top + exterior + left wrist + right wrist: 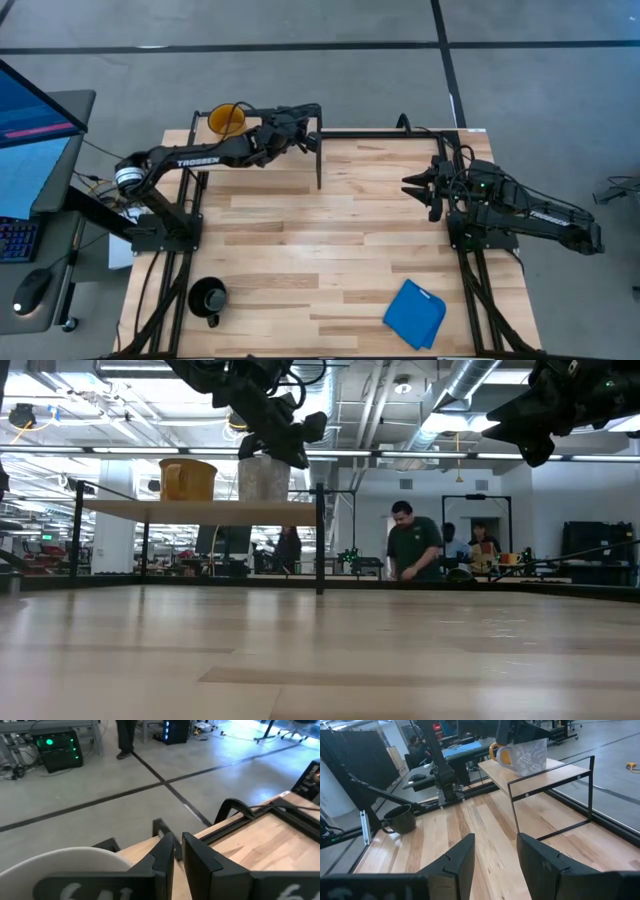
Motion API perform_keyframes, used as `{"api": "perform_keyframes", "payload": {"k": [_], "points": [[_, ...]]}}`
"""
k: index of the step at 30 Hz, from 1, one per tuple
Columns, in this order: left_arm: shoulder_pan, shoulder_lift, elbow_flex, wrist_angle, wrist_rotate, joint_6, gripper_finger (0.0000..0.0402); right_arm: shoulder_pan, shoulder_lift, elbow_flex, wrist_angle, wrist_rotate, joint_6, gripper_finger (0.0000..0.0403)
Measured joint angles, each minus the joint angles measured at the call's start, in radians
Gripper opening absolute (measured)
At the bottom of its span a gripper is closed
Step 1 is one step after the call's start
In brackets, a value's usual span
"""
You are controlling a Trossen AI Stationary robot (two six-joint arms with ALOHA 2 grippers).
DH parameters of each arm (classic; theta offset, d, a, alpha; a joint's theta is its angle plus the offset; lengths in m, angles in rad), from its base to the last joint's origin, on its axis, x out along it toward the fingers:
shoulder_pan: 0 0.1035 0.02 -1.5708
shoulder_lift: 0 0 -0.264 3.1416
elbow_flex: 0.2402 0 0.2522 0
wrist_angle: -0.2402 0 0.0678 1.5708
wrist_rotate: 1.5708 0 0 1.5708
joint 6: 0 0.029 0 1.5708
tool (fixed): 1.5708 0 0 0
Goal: Stack small to large cups/mugs on shelf
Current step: Put the gray mug on the shelf
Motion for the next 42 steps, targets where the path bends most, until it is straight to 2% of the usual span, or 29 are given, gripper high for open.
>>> {"api": "perform_keyframes", "payload": {"k": [16,42], "points": [[0.001,-0.072,-0.005,-0.147,-0.028,0.044,0.0031,0.000,0.000,0.000,0.000,0.000,-0.001,0.0169],[-0.002,-0.078,0.000,-0.203,0.002,0.061,0.0031,0.000,0.000,0.000,-0.016,0.000,-0.001,0.0169]]}}
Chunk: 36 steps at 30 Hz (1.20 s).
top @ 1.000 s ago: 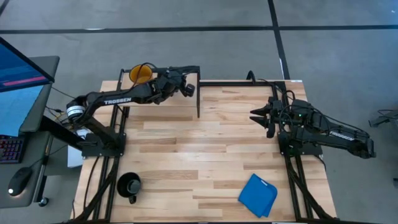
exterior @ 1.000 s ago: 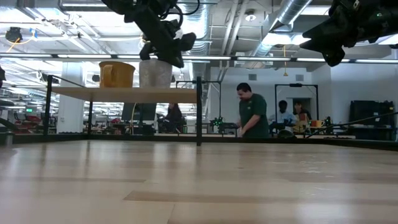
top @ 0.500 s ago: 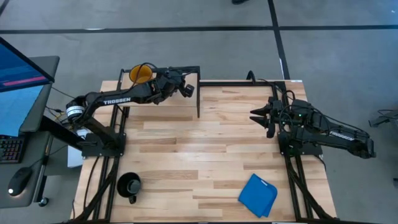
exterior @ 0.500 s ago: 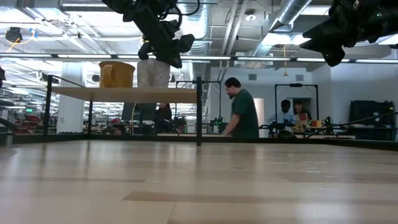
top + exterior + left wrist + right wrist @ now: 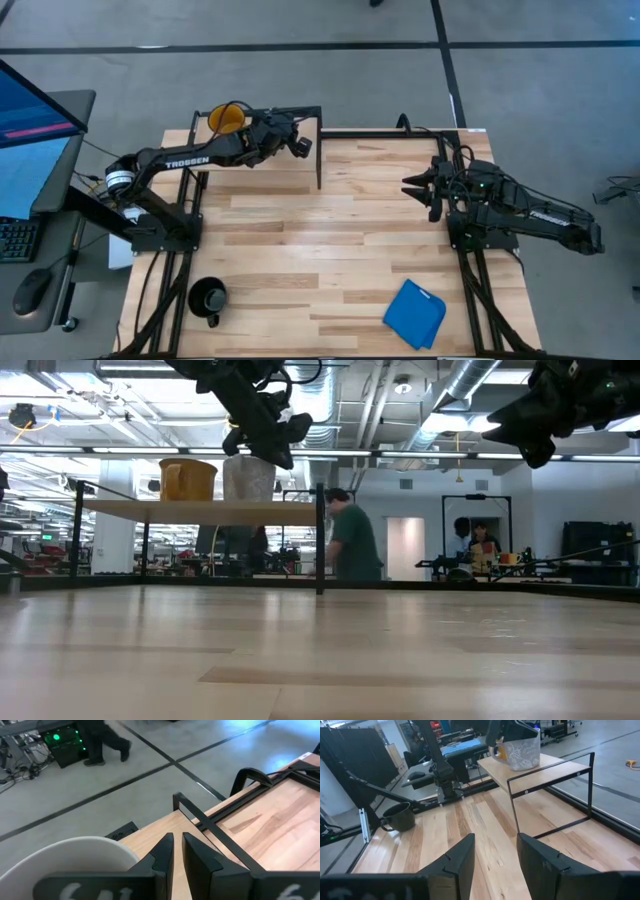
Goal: Stack small to large cups/mugs on shelf
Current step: Put the gray mug on the shelf, then put the black mug on the shelf
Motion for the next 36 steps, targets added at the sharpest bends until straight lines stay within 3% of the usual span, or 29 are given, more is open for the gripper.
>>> {"api": "perform_keyframes", "payload": {"k": [22,36], "points": [[-0.006,-0.109,-0.006,-0.014,-0.077,0.055,0.0032,-0.001,0.000,0.000,-0.001,0.000,0.002,0.0169],[-0.141,-0.209,-0.011,0.033,-0.029,0.101,0.0032,-0.001,0.000,0.000,0.000,0.000,0.006,0.0169]]}}
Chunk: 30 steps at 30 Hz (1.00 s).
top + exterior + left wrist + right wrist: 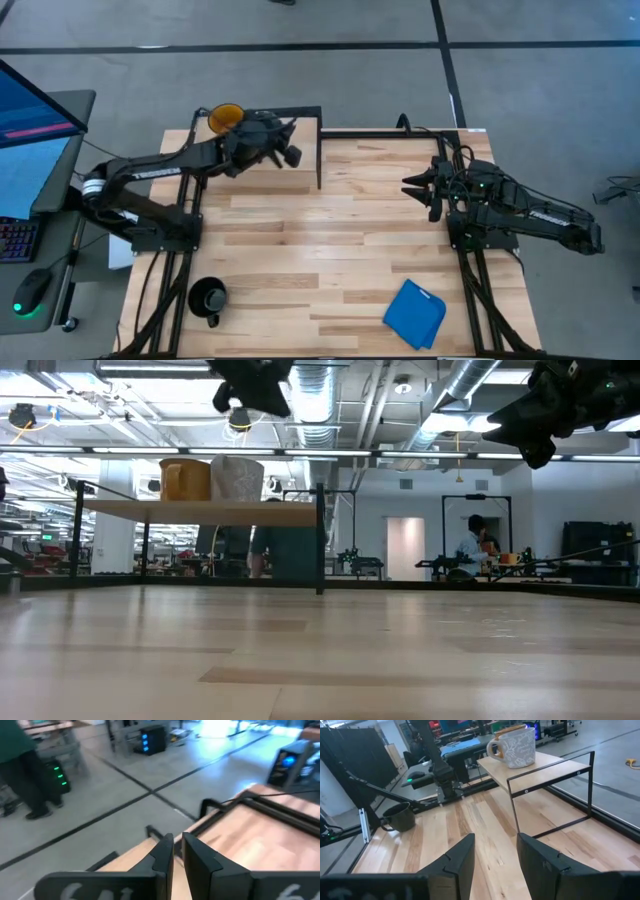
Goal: Stack small to large cups/mugs on shelf
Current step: Put the black mug on the shelf
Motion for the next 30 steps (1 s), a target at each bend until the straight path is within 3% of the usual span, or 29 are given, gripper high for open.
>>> {"api": "perform_keyframes", "payload": {"k": [6,11,20,24,30], "points": [[-0.119,-0.080,0.000,-0.109,-0.013,-0.033,0.0032,0.000,0.000,0.000,0.000,-0.001,0.019,0.0169],[-0.252,-0.134,0.000,-0.279,-0.152,-0.151,0.0032,0.000,0.000,0.000,0.000,-0.002,0.020,0.0169],[-0.583,-0.161,-0.001,-0.531,-0.437,-0.537,0.0032,0.000,0.000,0.000,0.000,-0.003,0.020,0.0169],[-0.718,-0.161,-0.001,-0.580,-0.522,-0.686,0.0032,0.000,0.000,0.000,0.001,-0.003,0.039,0.0169],[-0.908,-0.161,-0.001,-0.578,-0.592,-0.757,0.0032,0.000,0.000,0.000,0.001,-0.003,0.039,0.0169]]}}
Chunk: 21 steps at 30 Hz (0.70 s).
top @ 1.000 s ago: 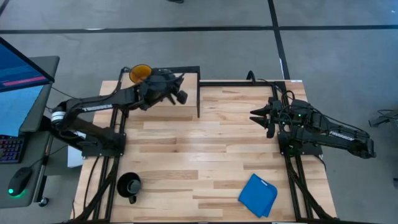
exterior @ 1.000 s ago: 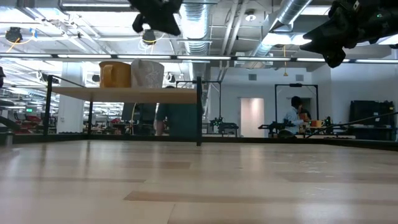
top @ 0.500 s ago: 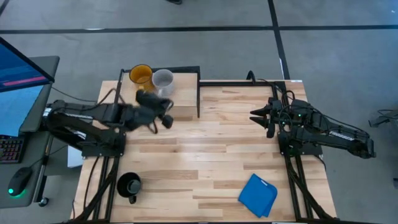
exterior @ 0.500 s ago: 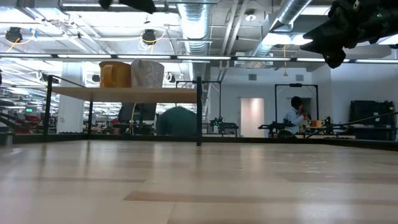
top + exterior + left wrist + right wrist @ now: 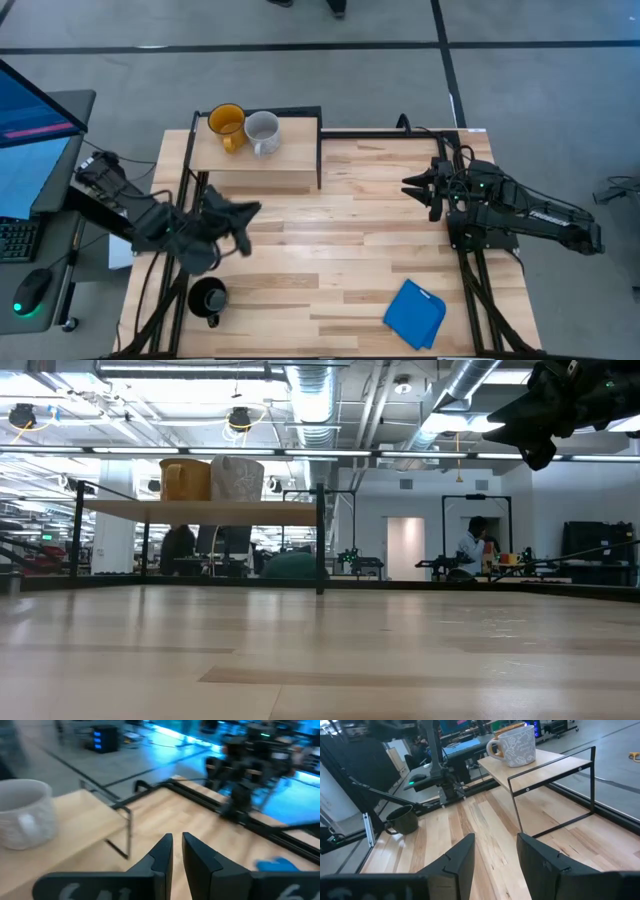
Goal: Stack small to large cups/mugs on shelf
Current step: Put the black mug on the shelf
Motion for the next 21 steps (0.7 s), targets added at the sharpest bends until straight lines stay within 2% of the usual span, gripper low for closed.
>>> {"api": "perform_keyframes", "payload": {"k": [4,8,21], "points": [[-0.089,0.000,0.000,0.001,0.044,-0.067,0.0032,0.000,0.000,0.000,0.000,0.000,0.000,0.0169],[-0.162,0.010,0.000,0.002,0.169,-0.200,0.0032,0.000,0.000,0.000,0.000,0.000,0.000,0.0169],[-0.337,0.154,0.000,0.002,0.538,-0.853,0.0032,0.000,0.003,0.000,-0.004,-0.027,0.010,0.0169]]}}
